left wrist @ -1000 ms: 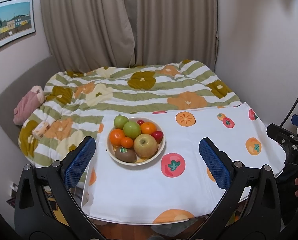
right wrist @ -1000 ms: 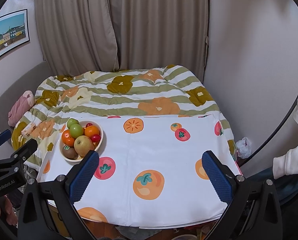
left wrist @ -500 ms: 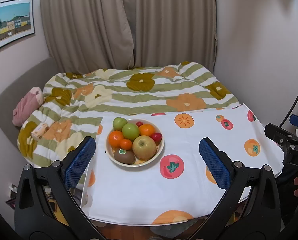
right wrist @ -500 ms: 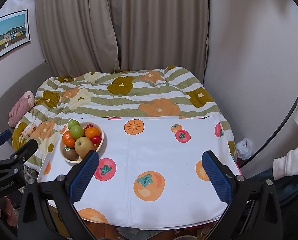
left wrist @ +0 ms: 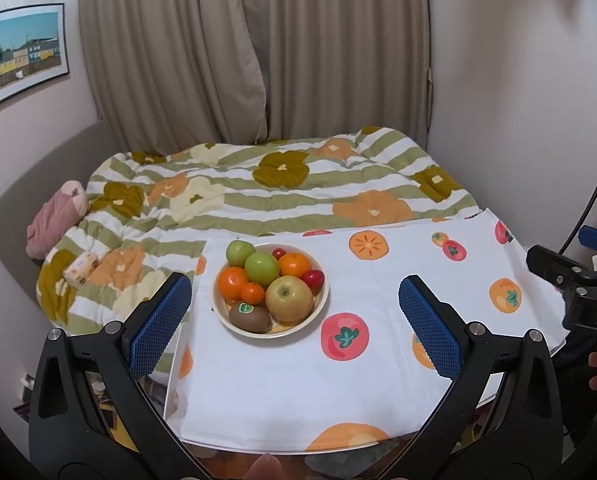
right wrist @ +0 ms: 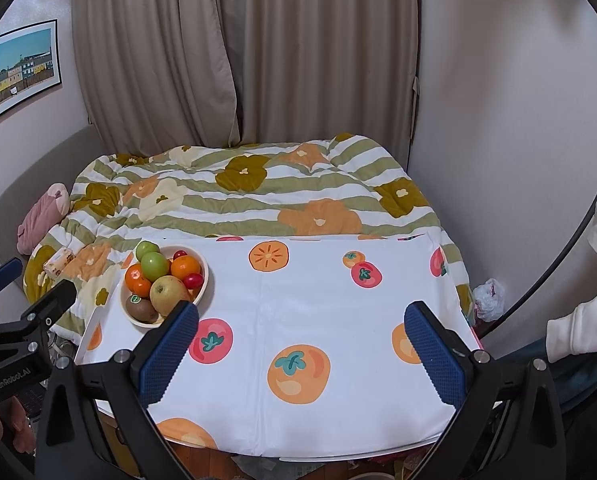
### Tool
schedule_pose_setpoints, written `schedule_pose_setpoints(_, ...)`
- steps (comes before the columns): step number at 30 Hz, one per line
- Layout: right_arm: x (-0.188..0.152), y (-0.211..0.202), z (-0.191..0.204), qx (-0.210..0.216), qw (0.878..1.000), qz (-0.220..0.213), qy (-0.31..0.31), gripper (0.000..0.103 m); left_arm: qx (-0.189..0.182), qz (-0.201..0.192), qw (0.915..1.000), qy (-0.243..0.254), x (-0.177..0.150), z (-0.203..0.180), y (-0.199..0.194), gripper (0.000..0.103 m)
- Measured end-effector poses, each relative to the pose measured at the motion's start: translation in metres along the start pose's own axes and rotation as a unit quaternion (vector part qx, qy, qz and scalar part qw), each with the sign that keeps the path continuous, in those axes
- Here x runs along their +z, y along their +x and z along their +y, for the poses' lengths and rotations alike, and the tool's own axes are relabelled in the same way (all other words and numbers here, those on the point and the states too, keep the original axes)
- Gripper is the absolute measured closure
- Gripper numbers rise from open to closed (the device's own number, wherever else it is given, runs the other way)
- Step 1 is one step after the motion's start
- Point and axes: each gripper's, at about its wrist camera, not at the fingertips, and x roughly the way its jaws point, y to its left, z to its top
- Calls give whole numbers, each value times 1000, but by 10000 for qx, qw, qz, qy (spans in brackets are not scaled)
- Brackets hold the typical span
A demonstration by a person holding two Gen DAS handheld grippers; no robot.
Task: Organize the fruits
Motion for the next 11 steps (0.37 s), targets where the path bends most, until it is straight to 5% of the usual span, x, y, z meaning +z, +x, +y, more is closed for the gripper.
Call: schedule_pose_setpoints(11,1,0,0,-1,10000,-1,5,0,44,-79,10000,7,2,1,0,0)
